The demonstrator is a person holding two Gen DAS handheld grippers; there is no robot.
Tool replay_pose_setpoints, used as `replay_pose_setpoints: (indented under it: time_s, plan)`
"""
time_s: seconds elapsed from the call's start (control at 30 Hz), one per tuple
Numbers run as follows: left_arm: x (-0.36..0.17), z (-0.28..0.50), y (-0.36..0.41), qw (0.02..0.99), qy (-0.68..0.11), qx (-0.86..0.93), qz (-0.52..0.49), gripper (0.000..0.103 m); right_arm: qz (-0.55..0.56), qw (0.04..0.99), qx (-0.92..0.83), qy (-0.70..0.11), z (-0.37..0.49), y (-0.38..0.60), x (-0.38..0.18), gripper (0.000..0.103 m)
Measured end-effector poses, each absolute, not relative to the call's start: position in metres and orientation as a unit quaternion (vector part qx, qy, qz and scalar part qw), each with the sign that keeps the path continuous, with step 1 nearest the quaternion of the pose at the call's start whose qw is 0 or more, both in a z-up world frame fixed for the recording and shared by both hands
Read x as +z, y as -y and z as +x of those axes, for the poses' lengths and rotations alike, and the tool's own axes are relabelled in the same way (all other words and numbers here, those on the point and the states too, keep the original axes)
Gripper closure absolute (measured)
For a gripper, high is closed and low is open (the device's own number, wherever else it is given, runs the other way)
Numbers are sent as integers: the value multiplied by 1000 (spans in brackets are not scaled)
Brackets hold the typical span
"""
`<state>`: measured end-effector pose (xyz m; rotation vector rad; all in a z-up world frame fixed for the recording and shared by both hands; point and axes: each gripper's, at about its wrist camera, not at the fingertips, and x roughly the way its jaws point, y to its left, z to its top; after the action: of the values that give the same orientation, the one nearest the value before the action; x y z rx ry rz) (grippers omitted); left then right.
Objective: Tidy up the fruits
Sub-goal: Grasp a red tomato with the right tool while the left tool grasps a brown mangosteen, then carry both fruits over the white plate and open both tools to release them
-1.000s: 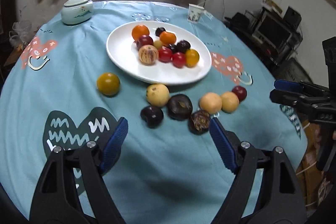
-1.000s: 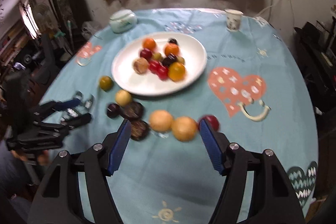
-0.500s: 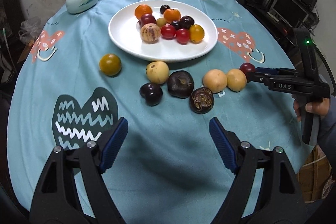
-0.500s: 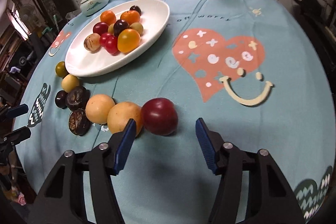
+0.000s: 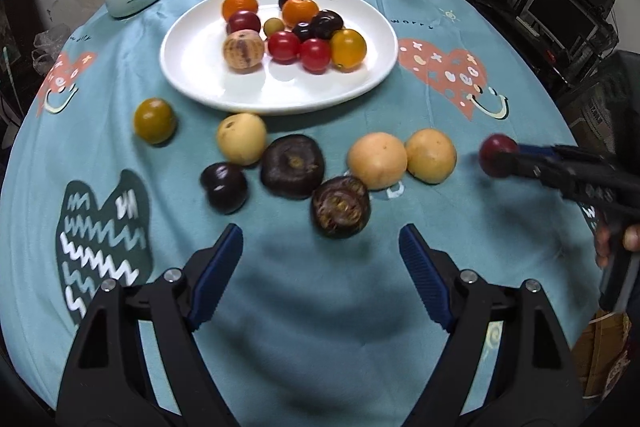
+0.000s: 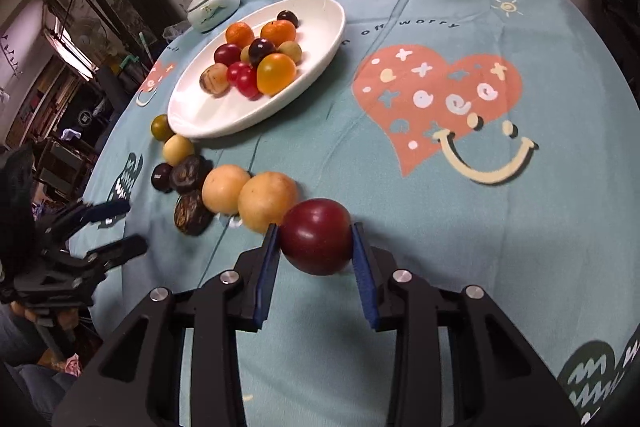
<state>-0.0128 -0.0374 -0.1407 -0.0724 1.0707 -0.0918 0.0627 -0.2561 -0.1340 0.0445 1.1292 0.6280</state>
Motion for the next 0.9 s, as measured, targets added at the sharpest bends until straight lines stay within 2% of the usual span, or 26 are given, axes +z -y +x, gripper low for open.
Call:
replay_pose_setpoints:
  time_s: [0.17, 0.3, 0.33, 0.4, 0.57, 0.9]
  plan:
    - [-159, 10, 52, 848, -527, -34, -29, 25, 22, 792, 298, -532, 51, 259, -138, 67]
    - [-169, 19, 51, 840, -541, -28, -38, 45, 20, 786, 308, -536, 45, 257, -140, 67]
    - [-172, 20, 51, 838, -544, -25, -36, 47, 19, 785, 310, -536, 44, 256, -140, 67]
    - [-173, 22, 52, 839, -543, -24, -34, 61, 17, 782, 317, -536, 42, 253, -139, 67]
    - [-161, 14, 49, 842, -537, -41, -44, 61, 11, 780, 327, -533, 37, 246, -136, 67]
    - [-89, -11, 18, 876, -479, -41, -35, 61, 14, 787, 352, -507, 22, 217, -113, 67]
